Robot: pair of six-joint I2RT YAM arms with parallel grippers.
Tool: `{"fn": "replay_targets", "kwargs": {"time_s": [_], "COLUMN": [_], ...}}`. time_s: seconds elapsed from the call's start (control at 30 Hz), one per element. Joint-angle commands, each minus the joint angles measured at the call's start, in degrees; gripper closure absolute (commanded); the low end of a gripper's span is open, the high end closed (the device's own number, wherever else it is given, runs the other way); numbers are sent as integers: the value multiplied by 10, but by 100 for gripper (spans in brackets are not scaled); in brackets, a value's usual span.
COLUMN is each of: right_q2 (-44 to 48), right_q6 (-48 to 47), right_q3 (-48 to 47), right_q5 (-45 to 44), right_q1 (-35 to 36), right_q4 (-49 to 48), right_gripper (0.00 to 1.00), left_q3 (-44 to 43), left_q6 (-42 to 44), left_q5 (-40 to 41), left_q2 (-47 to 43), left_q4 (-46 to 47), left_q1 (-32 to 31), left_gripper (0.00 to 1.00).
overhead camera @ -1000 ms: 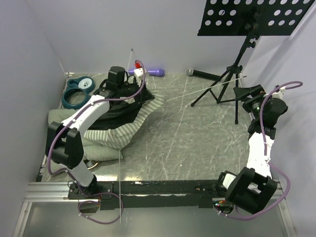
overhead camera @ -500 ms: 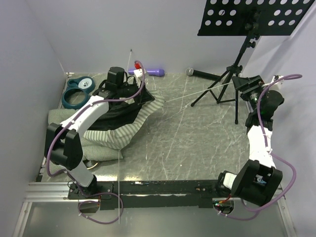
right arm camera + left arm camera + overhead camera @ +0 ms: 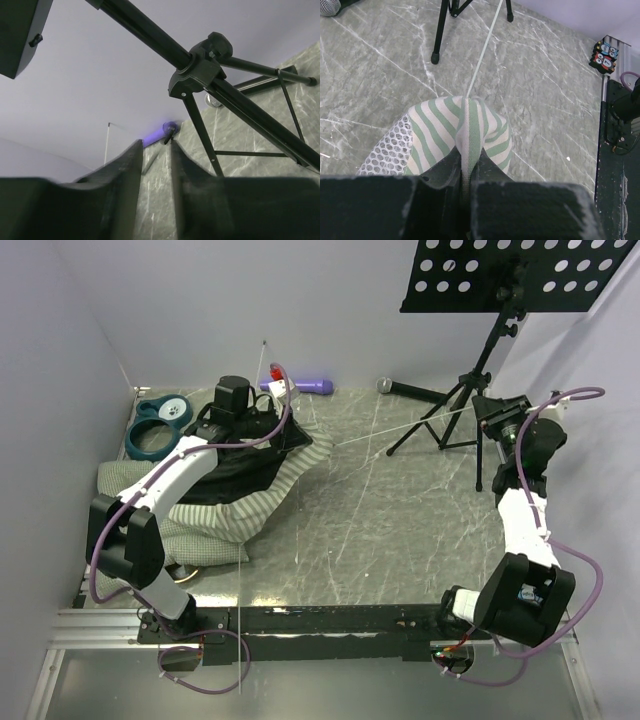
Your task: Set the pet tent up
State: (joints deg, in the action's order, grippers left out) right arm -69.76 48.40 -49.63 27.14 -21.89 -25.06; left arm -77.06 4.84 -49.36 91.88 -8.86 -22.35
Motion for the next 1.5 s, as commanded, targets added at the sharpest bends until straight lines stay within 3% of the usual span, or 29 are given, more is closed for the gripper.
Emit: {"fn": "replay_targets", "kwargs": {"time_s": [0.0,0.1,0.27,0.53,0.9,1.1,1.23,1.33,1.47], "right_q2": [-8,-11,1,48,68,55,49,42,31], "right_q6": [-5,-34,-209,-539,-852,-910,-916,-917,-941], "right_q3": [-31,-37,-73,-78,-45,-64,-78,-90,-110], "right_q5": [-16,-8,16,-38,20,43,101,146,190], "right_q1": [18,33,84,204,331,385,400,410,425], "right_q4": [-46,-54,0,95,163,245,295,325,381], "right_gripper": [77,100,100,100,100,100,100,100,100], "left_q3": [-2,-6,-28,-52,-75,-49,-44,-40,-36], "left_q6": [-12,-22,-28,-76,-154,-197,-159,-63,124], "left_q5": [-28,-35,-57,-90,-142,-151,-169,-176,-152], "left_q2": [-26,-27,-27,-35,-37,-53,-64,-80,-116], "left_q4": [26,24,11,50,148,243,243,193,57], "left_q1": [-1,-1,0,-2,-9,-12,-22,-38,-77], "left_gripper": [99,99,99,99,99,99,99,99,99]}}
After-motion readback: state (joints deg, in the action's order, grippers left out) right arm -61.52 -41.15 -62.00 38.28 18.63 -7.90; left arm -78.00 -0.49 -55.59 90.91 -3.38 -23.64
